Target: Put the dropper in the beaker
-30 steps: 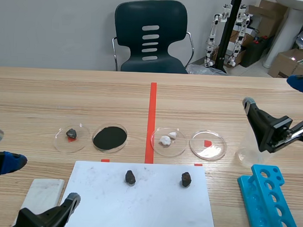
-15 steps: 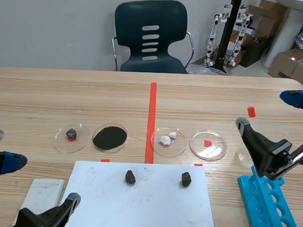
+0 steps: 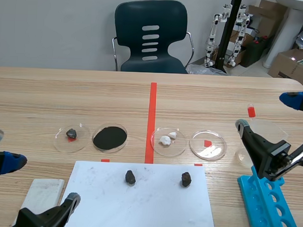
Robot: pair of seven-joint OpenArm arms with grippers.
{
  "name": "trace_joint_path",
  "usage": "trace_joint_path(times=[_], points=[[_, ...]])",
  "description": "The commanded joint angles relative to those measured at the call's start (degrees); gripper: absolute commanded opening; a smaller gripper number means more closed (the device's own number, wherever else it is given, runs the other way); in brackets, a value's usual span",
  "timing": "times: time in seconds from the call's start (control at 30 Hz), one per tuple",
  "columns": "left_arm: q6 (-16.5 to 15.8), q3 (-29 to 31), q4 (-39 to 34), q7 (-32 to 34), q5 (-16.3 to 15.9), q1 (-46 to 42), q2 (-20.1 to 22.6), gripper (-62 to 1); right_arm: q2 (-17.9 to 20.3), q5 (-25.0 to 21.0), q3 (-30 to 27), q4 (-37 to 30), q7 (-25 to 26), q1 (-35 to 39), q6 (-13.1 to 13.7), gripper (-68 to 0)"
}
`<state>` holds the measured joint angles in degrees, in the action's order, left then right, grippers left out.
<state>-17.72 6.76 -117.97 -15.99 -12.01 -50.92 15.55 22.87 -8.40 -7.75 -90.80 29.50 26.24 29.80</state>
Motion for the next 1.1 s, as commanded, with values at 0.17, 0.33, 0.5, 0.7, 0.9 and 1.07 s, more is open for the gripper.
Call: trace_joint_path(times=[0.17, 0.33, 0.5, 0.7, 0.9, 1.07], points=[[0.0, -0.3, -0.5, 0.9, -0.4, -0.3, -0.3, 1.4, 0.8, -0.8, -0.3, -0.4, 0.9, -0.8, -0.2, -6.7], [0.0, -0.3, -0.5, 0.9, -0.4, -0.3, -0.3, 1.4, 0.8, -0.8, -0.3, -0.4, 1.3, -0.8, -0.2, -6.7], [0.0, -0.3, -0.5, 0.9, -0.4, -0.3, -0.3, 1.4, 0.8, -0.8, -0.3, -0.4, 1.4, -0.8, -0.2, -6.7], [0.0, -0.3, -0.5, 0.9, -0.4, -0.3, -0.3, 1.4, 0.8, -0.8, -0.3, -0.4, 1.4, -0.8, -0.2, -6.7], [0.0, -0.3, -0.5, 0.9, -0.4, -0.3, -0.3, 1.4, 0.8, -0.8, -0.3, -0.4, 1.4, -0.8, -0.2, -6.7], [0.0, -0.3, -0.5, 0.9, -0.4, -0.3, -0.3, 1.4, 0.8, -0.8, -0.3, -0.4, 2.9, -0.9, -0.2, -6.7]])
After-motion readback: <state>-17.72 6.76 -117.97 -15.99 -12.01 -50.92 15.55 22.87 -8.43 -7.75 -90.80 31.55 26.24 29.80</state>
